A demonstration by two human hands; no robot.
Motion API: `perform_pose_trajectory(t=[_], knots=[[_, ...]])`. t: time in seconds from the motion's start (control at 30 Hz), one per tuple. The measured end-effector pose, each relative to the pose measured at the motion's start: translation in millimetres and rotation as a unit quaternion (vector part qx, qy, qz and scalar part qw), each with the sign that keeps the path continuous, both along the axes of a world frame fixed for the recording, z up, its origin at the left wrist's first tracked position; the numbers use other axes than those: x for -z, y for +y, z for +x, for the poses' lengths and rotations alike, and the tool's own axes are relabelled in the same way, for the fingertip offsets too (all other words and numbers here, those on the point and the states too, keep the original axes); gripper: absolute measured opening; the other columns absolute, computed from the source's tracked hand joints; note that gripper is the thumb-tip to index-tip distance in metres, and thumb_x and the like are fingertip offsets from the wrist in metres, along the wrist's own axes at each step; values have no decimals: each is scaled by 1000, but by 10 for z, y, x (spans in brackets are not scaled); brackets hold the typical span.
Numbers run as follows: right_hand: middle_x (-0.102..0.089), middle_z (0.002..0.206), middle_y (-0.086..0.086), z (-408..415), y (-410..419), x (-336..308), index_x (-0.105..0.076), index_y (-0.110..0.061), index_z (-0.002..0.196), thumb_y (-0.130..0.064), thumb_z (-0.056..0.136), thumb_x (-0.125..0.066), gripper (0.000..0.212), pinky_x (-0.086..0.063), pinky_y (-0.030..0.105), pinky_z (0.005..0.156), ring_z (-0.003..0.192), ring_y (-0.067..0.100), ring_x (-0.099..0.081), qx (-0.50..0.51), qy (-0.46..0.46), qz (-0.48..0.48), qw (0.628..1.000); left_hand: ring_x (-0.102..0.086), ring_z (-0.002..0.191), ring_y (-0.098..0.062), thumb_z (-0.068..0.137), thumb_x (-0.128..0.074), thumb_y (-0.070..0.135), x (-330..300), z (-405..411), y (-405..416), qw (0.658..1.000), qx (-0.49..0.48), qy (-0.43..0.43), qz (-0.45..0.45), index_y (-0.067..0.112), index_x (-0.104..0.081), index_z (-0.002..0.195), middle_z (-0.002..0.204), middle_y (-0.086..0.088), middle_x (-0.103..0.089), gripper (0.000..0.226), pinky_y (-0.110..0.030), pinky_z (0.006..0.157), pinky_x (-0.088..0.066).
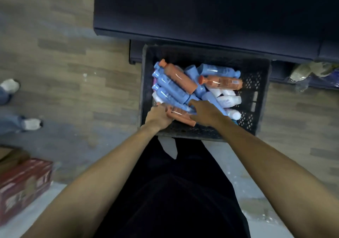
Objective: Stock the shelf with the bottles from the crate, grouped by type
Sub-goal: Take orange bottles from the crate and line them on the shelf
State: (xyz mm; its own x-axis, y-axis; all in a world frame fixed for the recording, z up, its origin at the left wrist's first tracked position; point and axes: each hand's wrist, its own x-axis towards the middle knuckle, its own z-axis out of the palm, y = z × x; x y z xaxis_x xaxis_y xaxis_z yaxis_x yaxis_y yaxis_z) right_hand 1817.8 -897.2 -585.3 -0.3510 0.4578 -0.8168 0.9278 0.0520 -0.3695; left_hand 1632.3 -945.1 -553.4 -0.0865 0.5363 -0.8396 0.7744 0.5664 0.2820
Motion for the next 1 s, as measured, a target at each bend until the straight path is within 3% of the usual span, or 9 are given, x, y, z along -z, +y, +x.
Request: perform_pose_trajectory(t=[0.13, 0.3, 0.37, 0.5, 0.63, 0.83, 1.0], knots=[[-59, 127, 17, -83, 50, 498, -51, -13, 132, -24, 91, -61, 43, -48, 40, 90, 113, 36, -58, -36, -8, -8, 999, -56, 117, -37, 83, -64, 27, 418, 65, 7, 1000, -17, -4, -10, 18, -60, 118, 123, -15, -59, 37, -38, 96, -46], [-56, 137, 14, -355, -204, 957, -51, -16, 137, -26, 95, -58, 44, -45, 35, 96, 122, 32, -56, -69, -1, 3, 998, -56, 115, -37, 82, -67, 24, 838, 44, -6, 999, -37, 5, -27, 12, -55, 121, 124, -16, -57, 42, -38, 96, -47], [-52, 141, 14, -467, -365, 1075, -48, -18, 140, -16, 95, -54, 45, -47, 40, 100, 125, 34, -54, -77, -13, 8, 997, -56, 115, -37, 82, -67, 23, 940, 2, -33, 999, -38, 0, -27, 11, -54, 120, 124, -16, -56, 43, -39, 95, -47], [-58, 127, 17, -707, -519, 1202, -56, -8, 129, -2, 94, -48, 36, -50, 42, 88, 114, 35, -60, -122, -77, 84, 986, -58, 110, -36, 83, -67, 26, 1076, -80, -150, 998, -47, -2, -40, 10, -53, 117, 119, -16, -60, 39, -38, 92, -49], [-56, 128, 22, -817, -655, 1302, -49, -1, 133, -4, 97, -44, 36, -49, 43, 90, 114, 38, -59, -176, -117, 132, 968, -59, 109, -36, 84, -67, 23, 1192, -149, -277, 998, -52, 7, -47, 11, -57, 111, 117, -16, -62, 30, -39, 93, -49], [-58, 124, 22, -848, -616, 1517, -45, 2, 134, 0, 97, -42, 37, -55, 48, 86, 111, 38, -62, -176, -128, 145, 965, -57, 112, -34, 87, -64, 15, 1328, -308, -418, 998, -51, 8, -40, 5, -55, 116, 119, -18, -60, 32, -35, 95, -46], [-61, 122, 17, -865, -639, 1677, -50, -1, 129, -3, 95, -49, 34, -51, 40, 83, 107, 33, -64, -177, -139, 159, 961, -59, 110, -33, 87, -63, 11, 1391, -325, -463, 999, -52, -2, -16, 5, -56, 116, 118, -18, -60, 31, -33, 94, -47]])
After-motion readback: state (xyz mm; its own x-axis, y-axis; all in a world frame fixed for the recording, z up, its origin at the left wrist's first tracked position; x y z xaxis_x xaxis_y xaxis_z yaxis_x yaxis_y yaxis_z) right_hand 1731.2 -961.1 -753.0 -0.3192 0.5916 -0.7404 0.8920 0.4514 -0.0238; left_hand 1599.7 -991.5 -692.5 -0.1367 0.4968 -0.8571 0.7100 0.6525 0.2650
